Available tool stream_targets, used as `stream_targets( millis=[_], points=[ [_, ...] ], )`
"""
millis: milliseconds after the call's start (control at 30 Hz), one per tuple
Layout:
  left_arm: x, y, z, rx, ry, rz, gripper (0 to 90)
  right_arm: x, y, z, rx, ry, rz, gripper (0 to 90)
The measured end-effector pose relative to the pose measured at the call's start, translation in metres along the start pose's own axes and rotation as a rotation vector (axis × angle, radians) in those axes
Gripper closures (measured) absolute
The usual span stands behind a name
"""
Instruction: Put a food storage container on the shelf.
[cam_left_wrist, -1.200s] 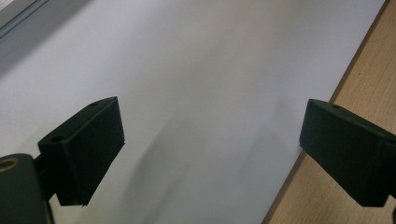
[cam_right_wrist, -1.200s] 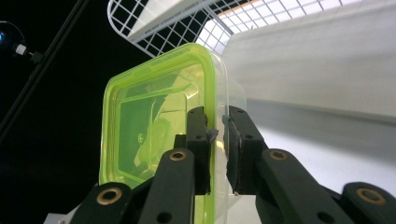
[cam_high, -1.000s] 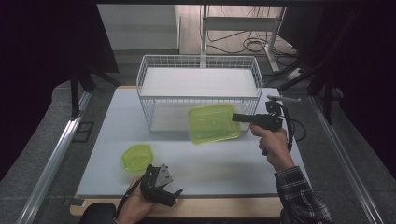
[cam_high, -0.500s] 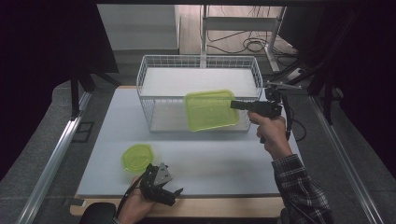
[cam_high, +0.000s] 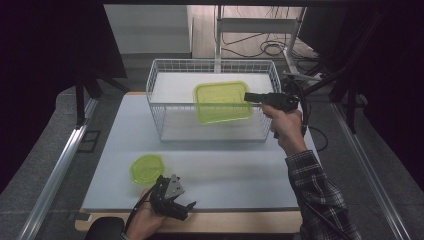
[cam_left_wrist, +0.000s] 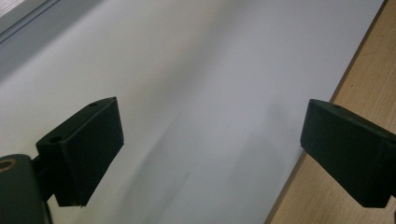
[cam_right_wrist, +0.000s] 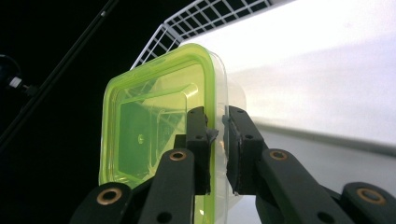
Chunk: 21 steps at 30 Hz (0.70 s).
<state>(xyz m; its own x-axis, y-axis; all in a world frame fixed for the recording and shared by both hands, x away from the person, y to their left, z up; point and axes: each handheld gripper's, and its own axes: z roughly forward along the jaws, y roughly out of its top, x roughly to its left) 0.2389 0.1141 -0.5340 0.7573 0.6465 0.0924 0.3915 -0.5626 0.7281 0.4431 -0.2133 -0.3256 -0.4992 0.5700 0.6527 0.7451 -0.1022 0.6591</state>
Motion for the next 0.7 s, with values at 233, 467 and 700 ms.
stream_targets(
  millis=[233,467,700],
  points=[
    [0.0,0.0,0.0,0.004,-0.001,-0.001,5.8,0.001,0.014,0.009,-0.026,-0.026,0.009,80.1],
    [0.0,0.0,0.0,0.006,-0.006,-0.002,5.9,0.002,0.025,0.02,-0.054,-0.058,0.008,80.0],
    [-0.001,-0.001,0.0,0.008,-0.009,-0.001,5.9,0.0,0.033,0.031,-0.084,-0.092,0.019,80.0]
  ],
)
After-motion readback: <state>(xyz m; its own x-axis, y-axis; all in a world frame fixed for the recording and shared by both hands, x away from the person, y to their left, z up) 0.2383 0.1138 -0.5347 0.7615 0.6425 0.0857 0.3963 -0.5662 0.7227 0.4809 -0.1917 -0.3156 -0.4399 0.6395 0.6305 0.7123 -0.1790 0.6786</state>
